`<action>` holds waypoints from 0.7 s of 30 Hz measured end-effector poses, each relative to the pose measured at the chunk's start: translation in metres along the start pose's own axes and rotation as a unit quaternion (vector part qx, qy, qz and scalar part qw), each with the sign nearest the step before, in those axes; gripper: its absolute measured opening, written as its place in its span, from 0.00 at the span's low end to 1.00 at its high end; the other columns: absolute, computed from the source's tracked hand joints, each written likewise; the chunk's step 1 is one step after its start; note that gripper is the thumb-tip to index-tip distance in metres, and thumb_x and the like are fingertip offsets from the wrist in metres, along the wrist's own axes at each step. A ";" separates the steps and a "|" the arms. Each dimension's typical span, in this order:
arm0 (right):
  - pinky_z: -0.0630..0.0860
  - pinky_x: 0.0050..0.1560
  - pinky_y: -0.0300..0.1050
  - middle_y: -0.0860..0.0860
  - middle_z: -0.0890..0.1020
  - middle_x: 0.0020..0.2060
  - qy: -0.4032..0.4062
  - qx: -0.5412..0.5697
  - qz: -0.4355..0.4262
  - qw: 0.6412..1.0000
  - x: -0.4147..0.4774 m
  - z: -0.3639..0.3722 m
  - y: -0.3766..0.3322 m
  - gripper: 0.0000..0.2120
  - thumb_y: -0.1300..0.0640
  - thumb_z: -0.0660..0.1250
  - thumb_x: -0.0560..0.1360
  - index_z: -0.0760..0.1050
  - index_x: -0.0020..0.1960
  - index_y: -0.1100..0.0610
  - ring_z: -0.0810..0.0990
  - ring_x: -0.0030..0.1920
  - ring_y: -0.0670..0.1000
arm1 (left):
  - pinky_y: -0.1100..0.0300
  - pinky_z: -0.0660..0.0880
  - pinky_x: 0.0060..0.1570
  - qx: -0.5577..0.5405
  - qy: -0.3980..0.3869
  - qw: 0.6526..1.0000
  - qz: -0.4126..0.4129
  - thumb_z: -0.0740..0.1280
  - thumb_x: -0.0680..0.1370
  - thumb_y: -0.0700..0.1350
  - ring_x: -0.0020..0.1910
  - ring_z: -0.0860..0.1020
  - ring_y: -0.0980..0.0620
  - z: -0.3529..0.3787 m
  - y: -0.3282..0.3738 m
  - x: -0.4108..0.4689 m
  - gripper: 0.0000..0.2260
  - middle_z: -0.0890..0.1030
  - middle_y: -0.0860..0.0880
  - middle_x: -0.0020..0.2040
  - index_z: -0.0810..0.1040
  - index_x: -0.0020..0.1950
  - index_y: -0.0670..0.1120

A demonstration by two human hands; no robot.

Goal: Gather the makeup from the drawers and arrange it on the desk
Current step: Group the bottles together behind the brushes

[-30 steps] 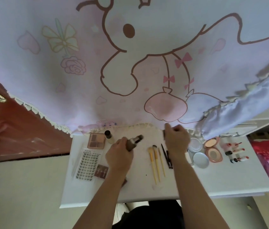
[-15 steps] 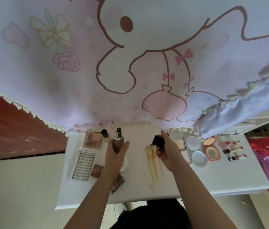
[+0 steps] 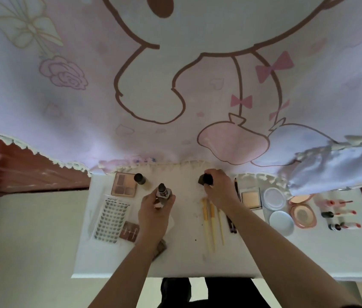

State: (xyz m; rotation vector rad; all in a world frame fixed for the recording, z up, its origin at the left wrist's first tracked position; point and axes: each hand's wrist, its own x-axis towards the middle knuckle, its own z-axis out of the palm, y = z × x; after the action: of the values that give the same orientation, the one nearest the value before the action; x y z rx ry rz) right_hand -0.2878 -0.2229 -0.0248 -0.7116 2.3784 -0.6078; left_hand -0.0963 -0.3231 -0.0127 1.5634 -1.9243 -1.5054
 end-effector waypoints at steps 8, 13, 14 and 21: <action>0.78 0.57 0.48 0.51 0.77 0.62 -0.021 -0.072 -0.059 0.995 0.023 0.007 0.016 0.24 0.65 0.64 0.77 0.74 0.70 0.50 0.79 0.58 0.55 | 0.63 0.71 0.41 0.044 0.007 0.999 0.006 0.72 0.73 0.57 0.44 0.80 0.60 0.028 0.023 0.029 0.09 0.84 0.57 0.43 0.82 0.49 0.56; 0.77 0.59 0.50 0.53 0.80 0.60 -0.015 -0.040 -0.046 0.998 0.029 0.007 0.019 0.21 0.63 0.67 0.76 0.77 0.67 0.50 0.79 0.58 0.57 | 0.67 0.69 0.37 0.058 -0.008 0.998 0.010 0.75 0.71 0.53 0.39 0.79 0.61 0.055 0.031 0.054 0.08 0.83 0.58 0.39 0.82 0.47 0.55; 0.77 0.59 0.50 0.53 0.80 0.60 -0.015 -0.033 -0.038 0.999 0.030 0.007 0.019 0.20 0.63 0.67 0.76 0.78 0.67 0.50 0.79 0.59 0.57 | 0.68 0.70 0.38 0.059 -0.008 0.998 0.014 0.76 0.70 0.53 0.40 0.79 0.62 0.060 0.033 0.056 0.09 0.83 0.58 0.40 0.82 0.48 0.54; 0.77 0.61 0.50 0.53 0.82 0.60 -0.022 -0.009 -0.034 0.999 0.031 0.005 0.020 0.17 0.62 0.69 0.77 0.79 0.65 0.53 0.81 0.59 0.56 | 0.64 0.75 0.47 0.068 0.013 0.997 0.018 0.78 0.69 0.53 0.48 0.80 0.57 0.085 0.027 0.061 0.19 0.82 0.54 0.50 0.78 0.56 0.51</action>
State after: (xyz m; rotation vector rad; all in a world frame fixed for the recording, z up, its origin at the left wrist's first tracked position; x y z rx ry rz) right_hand -0.3128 -0.2277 -0.0524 -0.8093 2.3305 -0.5945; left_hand -0.1965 -0.3291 -0.0526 1.5845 -2.0673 -1.3595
